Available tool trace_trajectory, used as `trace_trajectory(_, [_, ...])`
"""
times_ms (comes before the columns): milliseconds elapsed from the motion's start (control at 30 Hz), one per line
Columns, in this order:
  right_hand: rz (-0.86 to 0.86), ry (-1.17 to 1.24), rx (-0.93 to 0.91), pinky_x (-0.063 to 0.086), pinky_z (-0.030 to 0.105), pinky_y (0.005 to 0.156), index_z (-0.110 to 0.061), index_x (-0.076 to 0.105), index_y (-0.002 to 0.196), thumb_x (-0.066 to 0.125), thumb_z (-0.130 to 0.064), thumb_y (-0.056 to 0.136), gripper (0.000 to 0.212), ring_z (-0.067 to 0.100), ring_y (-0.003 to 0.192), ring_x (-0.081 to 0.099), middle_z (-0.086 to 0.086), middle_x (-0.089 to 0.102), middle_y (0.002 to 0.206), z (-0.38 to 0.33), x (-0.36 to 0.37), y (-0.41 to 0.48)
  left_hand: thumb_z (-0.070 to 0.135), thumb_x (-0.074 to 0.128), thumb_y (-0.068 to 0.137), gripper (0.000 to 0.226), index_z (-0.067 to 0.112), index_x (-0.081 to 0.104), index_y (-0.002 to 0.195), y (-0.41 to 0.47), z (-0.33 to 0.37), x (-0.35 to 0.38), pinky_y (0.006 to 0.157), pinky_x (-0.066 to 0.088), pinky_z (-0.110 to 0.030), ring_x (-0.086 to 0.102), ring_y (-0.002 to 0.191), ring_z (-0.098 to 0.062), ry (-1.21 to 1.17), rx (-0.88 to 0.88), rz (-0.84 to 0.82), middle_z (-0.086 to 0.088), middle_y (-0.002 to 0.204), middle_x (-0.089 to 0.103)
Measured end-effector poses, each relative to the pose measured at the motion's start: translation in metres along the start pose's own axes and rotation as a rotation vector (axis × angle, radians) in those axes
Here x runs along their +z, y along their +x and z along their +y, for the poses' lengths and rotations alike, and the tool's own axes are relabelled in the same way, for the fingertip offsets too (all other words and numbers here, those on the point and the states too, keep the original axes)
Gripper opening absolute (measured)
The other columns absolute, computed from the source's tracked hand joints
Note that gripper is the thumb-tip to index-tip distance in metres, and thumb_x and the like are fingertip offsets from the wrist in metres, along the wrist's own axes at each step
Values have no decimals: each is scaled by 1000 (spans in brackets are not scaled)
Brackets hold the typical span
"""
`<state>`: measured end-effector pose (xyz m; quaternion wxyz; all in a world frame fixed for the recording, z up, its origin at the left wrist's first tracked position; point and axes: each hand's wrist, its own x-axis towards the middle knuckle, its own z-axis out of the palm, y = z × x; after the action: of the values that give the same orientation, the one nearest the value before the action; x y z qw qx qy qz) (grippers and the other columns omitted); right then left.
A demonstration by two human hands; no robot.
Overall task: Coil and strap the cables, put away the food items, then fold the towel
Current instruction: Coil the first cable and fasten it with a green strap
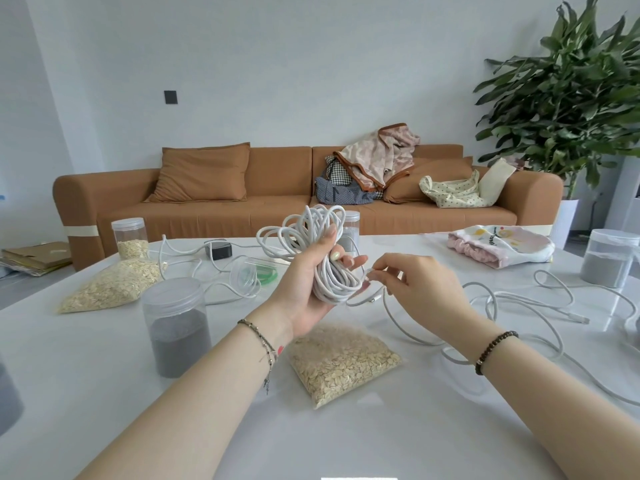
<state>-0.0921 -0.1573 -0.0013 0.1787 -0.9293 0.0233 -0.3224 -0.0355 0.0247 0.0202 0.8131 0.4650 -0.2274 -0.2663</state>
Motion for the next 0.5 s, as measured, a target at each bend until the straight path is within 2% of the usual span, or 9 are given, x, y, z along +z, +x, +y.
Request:
trace_trajectory(67, [-1,-46,13,33,24,56,-37,68,92,58,-50,96,17,7,70,56,-17,62,71,1,-1,0,44,60,94,43,14,50,64,0,-3,-1,102,49,-59,67,104,-23,52,-40,-18,-5,78,62])
trace_trajectory(133, [4,-97,22,32,24,55,-38,70,91,58,-53,95,20,8,75,58,-17,64,74,1,-2,0,44,63,91,39,13,54,69,-2,-5,2,87,60,-46,70,88,-19,122,-98,-33,-4,79,63])
trace_trajectory(200, [10,-147,25,32,23,55,-39,72,89,59,-56,93,22,8,74,56,-17,65,78,2,-3,0,43,61,94,30,13,62,90,-5,-8,6,67,60,-28,71,69,-14,258,-142,-28,-1,75,69])
trace_trajectory(233, [7,-165,25,32,22,55,-39,72,88,59,-56,93,21,8,75,56,-17,65,79,2,-3,-1,42,60,95,28,14,63,101,-5,-9,6,63,59,-24,72,68,-13,302,-150,-24,0,76,72])
trace_trajectory(300, [-5,-164,13,32,20,55,-39,71,89,60,-51,94,17,6,77,57,-19,65,81,3,-2,0,41,62,95,31,16,64,114,-3,-11,4,75,61,-29,75,81,-18,336,-155,-27,-3,89,76])
trace_trajectory(367, [-10,-115,-15,31,19,56,-38,72,95,61,-40,97,12,1,72,54,-21,60,79,5,1,1,42,65,93,39,17,63,123,-1,-13,1,100,54,-42,73,102,-25,354,-167,-30,-6,103,76])
trace_trajectory(400, [-10,-86,-29,32,20,57,-36,73,97,61,-34,97,13,-1,68,50,-22,57,77,6,2,2,43,66,92,42,18,63,126,0,-15,-1,106,49,-45,71,107,-26,374,-178,-30,-5,105,76])
trace_trajectory(467, [-10,-41,-41,35,25,61,-31,75,100,62,-25,97,15,-2,66,47,-23,53,74,8,5,3,45,67,89,44,20,64,125,1,-18,-2,106,49,-43,70,110,-25,414,-200,-37,-5,107,75])
trace_trajectory(500, [-9,-34,-40,36,27,62,-29,76,101,63,-25,97,15,-1,65,47,-22,53,74,7,5,4,46,69,86,45,20,65,123,2,-19,-4,101,52,-41,70,109,-25,419,-209,-51,-7,107,74])
